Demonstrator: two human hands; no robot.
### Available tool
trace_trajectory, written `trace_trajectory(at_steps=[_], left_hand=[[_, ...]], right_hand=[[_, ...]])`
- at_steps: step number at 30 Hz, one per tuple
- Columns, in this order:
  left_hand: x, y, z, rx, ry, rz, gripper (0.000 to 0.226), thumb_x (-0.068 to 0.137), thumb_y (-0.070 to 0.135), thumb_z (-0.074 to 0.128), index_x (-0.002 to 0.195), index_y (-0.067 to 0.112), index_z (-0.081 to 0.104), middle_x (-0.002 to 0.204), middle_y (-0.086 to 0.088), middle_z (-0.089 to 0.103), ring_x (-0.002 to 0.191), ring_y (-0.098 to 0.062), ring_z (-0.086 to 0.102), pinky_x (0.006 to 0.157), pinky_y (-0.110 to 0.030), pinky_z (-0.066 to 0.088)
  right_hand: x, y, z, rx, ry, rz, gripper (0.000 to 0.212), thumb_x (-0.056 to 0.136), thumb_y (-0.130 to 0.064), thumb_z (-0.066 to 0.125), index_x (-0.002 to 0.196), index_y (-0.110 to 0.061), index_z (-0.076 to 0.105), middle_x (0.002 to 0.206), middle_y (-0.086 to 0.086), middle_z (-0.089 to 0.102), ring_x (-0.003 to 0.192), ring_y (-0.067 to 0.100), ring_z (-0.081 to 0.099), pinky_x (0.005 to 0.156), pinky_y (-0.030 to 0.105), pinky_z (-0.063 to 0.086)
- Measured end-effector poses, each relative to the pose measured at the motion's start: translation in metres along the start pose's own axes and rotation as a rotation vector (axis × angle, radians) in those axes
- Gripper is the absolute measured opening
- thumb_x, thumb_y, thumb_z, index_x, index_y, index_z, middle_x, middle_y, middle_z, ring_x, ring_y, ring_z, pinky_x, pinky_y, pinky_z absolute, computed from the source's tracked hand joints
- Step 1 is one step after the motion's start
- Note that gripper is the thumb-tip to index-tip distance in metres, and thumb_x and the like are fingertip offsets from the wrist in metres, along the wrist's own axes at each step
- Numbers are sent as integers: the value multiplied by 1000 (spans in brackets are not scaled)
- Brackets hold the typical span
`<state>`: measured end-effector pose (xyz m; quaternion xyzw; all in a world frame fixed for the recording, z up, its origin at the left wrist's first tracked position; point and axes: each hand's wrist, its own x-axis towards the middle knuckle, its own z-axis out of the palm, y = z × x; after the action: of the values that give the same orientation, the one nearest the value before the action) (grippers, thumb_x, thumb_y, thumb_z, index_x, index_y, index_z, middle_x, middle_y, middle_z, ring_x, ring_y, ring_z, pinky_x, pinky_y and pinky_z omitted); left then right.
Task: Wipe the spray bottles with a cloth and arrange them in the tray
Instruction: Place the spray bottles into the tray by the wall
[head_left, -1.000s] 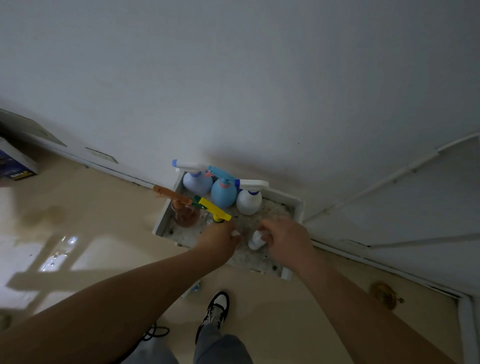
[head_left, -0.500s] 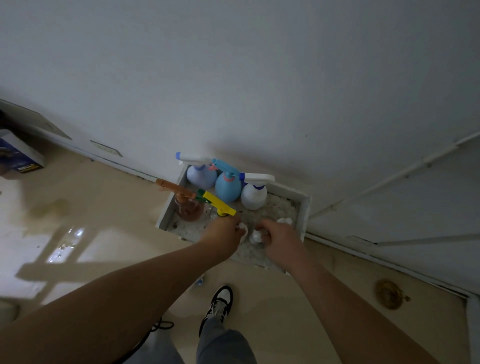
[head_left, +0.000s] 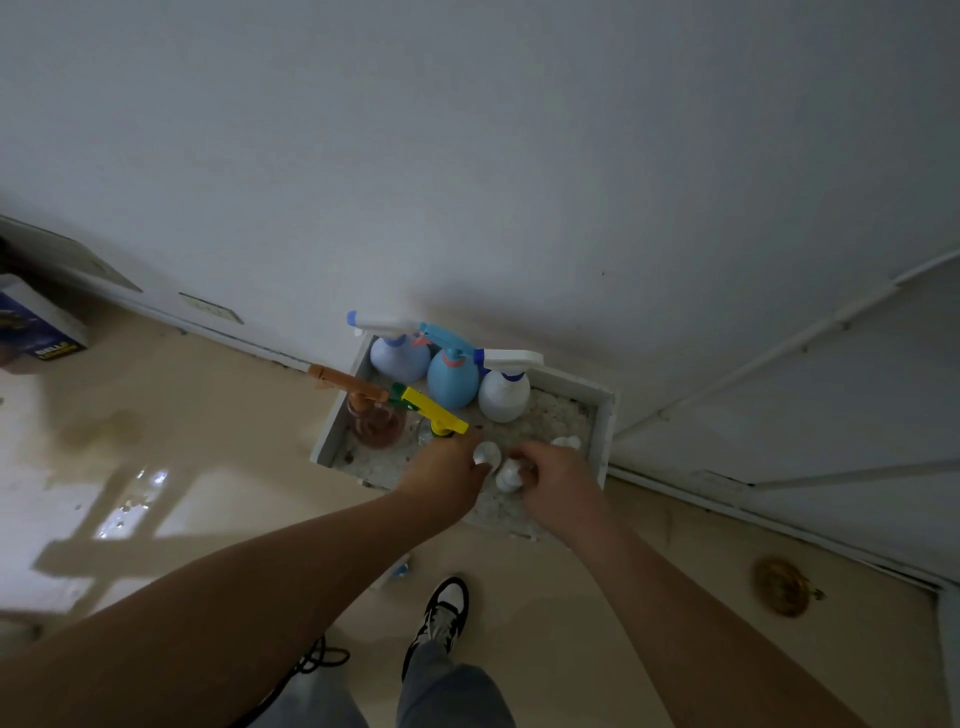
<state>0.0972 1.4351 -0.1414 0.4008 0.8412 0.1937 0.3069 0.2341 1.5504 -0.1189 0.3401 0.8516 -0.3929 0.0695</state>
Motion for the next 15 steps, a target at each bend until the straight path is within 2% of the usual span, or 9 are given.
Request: trace_trajectory(at_steps=[3,8,12,15], left_hand=[[-5,0,-3,10,15,15,22,100,23,57,117,10,64,106,-11,69,98,-28,66,79,-35,53],[-12,5,-7,20,-14,38,20,99,28,61,105,12,69,98,-7,72,90,-24,68,76,-27,51],[-18,16,-6,13,-78,92,20,95,31,64,99,13,71,90,-7,74,85,-26,70,75,-34,58],[-15,28,-11,34,-81,145,19,96,30,62,95,13,72,88,-6,74,83,-24,69,73,-33,56]], right_hand=[[0,1,1,-10,22,13,28,91,1,57,113,-10,71,101,12,72,94,25,67,82,41,56],[1,-2,5,-15,43,12,28,93,-4,57,113,-19,70,97,4,72,92,21,67,80,40,56],[-3,0,0,53,57,21,38,95,-15,62,131,-24,65,121,0,70,110,18,64,94,35,53],[-10,6,-22,106,250,73,38,97,-17,59,134,-24,63,128,-1,66,114,18,62,94,34,51]])
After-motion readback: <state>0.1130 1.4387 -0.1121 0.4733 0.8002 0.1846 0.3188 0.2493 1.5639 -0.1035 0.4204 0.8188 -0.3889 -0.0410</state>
